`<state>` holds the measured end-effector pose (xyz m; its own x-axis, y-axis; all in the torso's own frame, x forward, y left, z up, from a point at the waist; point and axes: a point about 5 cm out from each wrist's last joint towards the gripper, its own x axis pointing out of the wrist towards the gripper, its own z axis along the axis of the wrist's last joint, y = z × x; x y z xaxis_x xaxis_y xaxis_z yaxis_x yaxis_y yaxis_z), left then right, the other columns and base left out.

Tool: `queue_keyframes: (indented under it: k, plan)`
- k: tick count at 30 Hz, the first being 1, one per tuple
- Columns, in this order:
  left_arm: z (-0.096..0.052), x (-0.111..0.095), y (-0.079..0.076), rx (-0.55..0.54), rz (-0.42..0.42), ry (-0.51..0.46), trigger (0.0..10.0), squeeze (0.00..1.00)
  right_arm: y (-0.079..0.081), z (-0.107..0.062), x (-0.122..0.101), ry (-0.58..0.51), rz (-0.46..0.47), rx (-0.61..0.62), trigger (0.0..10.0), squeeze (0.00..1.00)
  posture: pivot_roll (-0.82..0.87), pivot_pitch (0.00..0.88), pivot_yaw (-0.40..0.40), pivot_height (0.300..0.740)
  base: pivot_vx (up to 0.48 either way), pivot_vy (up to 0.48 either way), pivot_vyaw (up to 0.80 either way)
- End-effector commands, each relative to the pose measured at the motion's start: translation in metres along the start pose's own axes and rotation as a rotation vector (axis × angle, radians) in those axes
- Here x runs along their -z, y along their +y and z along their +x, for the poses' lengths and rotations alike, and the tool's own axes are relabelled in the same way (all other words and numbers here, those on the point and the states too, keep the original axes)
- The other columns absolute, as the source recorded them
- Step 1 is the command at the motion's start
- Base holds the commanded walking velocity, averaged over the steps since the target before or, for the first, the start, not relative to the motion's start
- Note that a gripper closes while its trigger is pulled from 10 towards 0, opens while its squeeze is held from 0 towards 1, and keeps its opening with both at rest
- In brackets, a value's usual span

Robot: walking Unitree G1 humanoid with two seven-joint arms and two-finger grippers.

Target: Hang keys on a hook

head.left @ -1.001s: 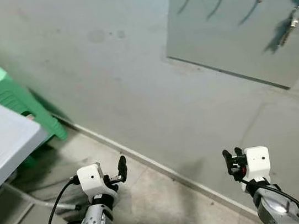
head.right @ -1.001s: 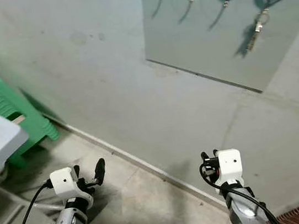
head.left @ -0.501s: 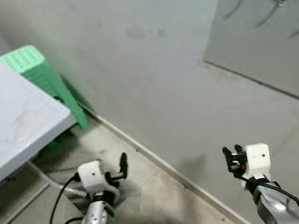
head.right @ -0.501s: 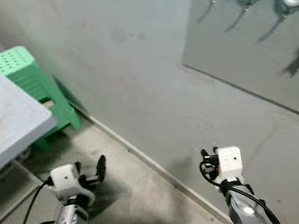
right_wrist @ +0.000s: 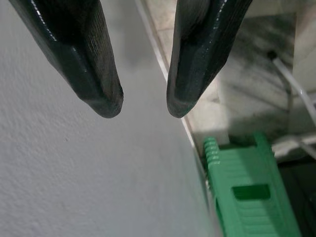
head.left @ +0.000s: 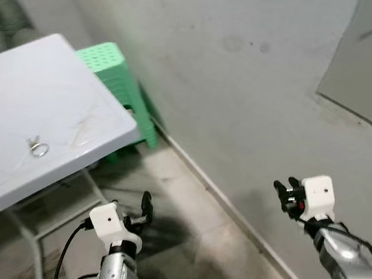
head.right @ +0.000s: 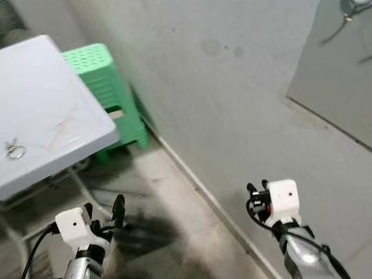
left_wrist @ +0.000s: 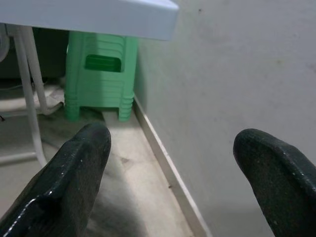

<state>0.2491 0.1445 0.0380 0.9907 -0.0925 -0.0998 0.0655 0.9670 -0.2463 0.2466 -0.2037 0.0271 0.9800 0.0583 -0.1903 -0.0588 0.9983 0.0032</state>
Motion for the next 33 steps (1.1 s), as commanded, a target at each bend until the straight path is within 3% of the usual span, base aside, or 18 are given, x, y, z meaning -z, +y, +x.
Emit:
queue_keyframes:
  k: [1, 8, 14, 23, 33]
  plan:
    - [-0.002, -0.007, 0.009, 0.000, 0.031, -0.017, 10.0, 0.00, 0.002, 0.006, -0.012, -0.041, 0.011, -0.017, 10.0, 0.00, 0.01, 0.102, -0.073, 0.740, 0.000, 0.000, 0.80]
    - [0.003, -0.024, 0.015, 0.048, 0.097, -0.048, 10.0, 0.00, -0.005, 0.015, -0.034, -0.106, -0.023, -0.043, 10.0, 0.00, 0.00, 0.096, -0.066, 0.740, 0.000, 0.000, 0.80]
    - [0.011, -0.032, 0.019, 0.043, 0.091, -0.064, 10.0, 0.00, -0.012, 0.021, -0.043, -0.122, -0.045, -0.052, 10.0, 0.00, 0.00, 0.083, -0.061, 0.740, 0.000, 0.000, 0.80]
    - [0.011, -0.031, 0.014, 0.026, 0.059, -0.066, 10.0, 0.00, -0.006, 0.022, -0.044, -0.127, -0.043, -0.073, 10.0, 0.00, 0.01, 0.087, -0.067, 0.740, 0.000, 0.000, 0.80]
    - [0.012, -0.031, 0.018, 0.002, 0.024, -0.057, 10.0, 0.00, -0.007, 0.022, -0.046, -0.137, -0.015, -0.076, 10.0, 0.00, 0.00, 0.090, -0.070, 0.740, 0.000, 0.000, 0.00]
